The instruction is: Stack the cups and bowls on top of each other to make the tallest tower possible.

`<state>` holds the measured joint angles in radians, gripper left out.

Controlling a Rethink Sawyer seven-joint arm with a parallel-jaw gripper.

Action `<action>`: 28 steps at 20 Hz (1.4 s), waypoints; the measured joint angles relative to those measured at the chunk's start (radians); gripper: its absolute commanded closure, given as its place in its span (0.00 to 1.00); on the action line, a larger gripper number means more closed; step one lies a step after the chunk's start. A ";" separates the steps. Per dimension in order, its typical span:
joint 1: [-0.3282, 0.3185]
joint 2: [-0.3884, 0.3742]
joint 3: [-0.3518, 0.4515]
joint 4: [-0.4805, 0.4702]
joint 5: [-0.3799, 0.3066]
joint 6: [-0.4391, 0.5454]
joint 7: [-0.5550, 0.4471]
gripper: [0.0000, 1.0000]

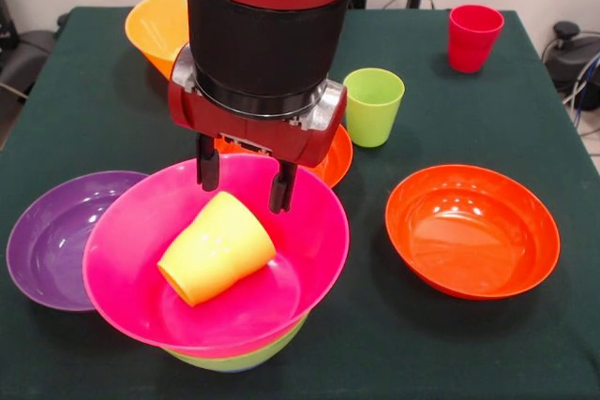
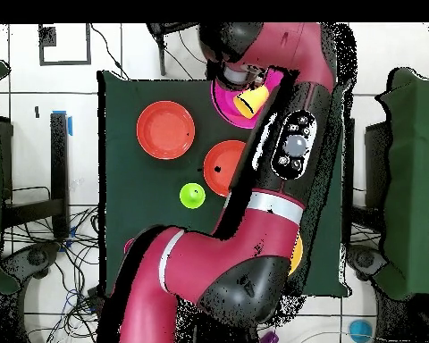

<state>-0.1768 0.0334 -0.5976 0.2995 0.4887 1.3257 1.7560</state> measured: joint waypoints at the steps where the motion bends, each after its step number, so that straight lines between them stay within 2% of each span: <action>1: 0.000 0.000 0.000 0.000 0.000 0.000 0.000 0.00; 13: 0.000 0.001 0.001 0.000 -0.009 -0.002 0.000 0.00; 23: 0.000 0.013 0.015 -0.001 -0.018 -0.082 0.000 0.00; 28: 0.000 0.030 0.021 0.000 -0.021 -0.092 0.000 0.00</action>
<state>-0.1768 0.0632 -0.5770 0.2990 0.4675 1.2340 1.7560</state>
